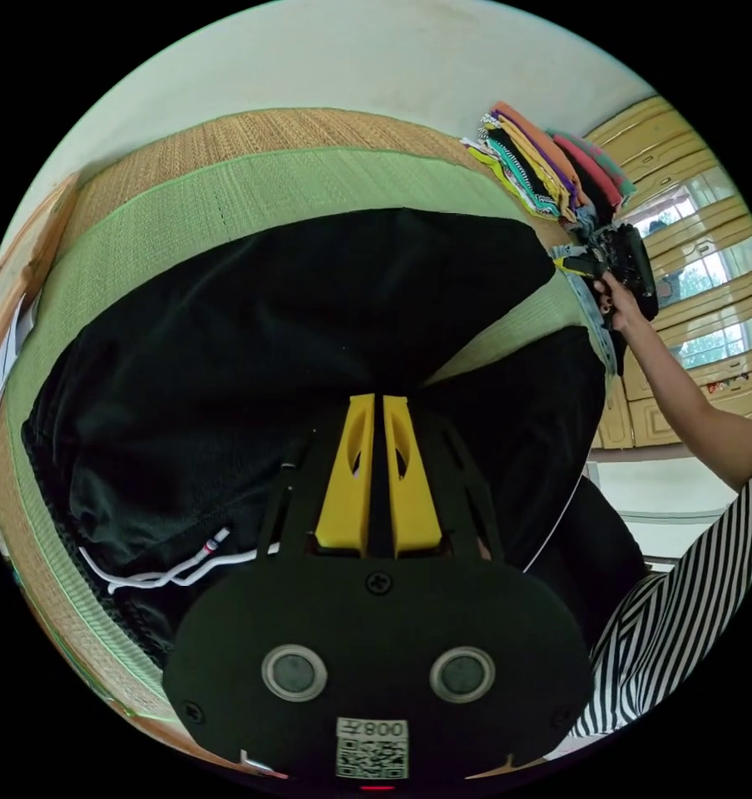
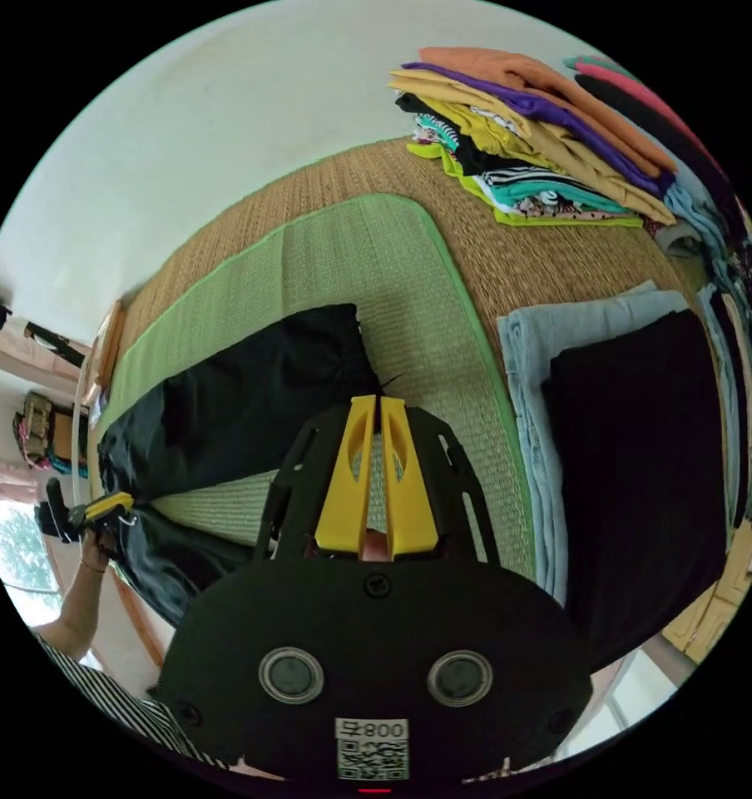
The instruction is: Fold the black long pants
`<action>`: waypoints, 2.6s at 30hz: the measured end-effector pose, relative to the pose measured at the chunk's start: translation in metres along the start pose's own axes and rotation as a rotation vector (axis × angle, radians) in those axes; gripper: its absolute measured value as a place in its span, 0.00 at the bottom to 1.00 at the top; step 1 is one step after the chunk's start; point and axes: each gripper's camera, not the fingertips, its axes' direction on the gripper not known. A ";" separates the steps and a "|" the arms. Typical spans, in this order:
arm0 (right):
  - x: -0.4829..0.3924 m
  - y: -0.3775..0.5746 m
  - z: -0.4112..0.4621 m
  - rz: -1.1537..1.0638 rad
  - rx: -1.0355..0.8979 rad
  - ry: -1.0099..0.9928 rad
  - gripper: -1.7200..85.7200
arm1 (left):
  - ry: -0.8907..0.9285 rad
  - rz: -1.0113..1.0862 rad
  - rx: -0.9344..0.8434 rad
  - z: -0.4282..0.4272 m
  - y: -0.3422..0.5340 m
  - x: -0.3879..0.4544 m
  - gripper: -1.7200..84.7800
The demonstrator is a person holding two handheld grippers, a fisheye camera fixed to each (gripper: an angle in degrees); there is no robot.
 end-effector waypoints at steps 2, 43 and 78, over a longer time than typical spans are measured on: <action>0.008 0.008 0.000 0.050 0.053 -0.013 0.03 | 0.025 0.019 0.036 -0.014 -0.002 0.005 0.04; -0.036 0.221 0.124 -0.081 -0.035 -0.052 0.02 | 0.189 -0.166 0.067 -0.144 -0.032 0.132 0.02; 0.031 0.216 0.138 -0.111 0.119 0.024 0.07 | 0.045 0.464 -0.017 -0.119 -0.446 0.451 0.08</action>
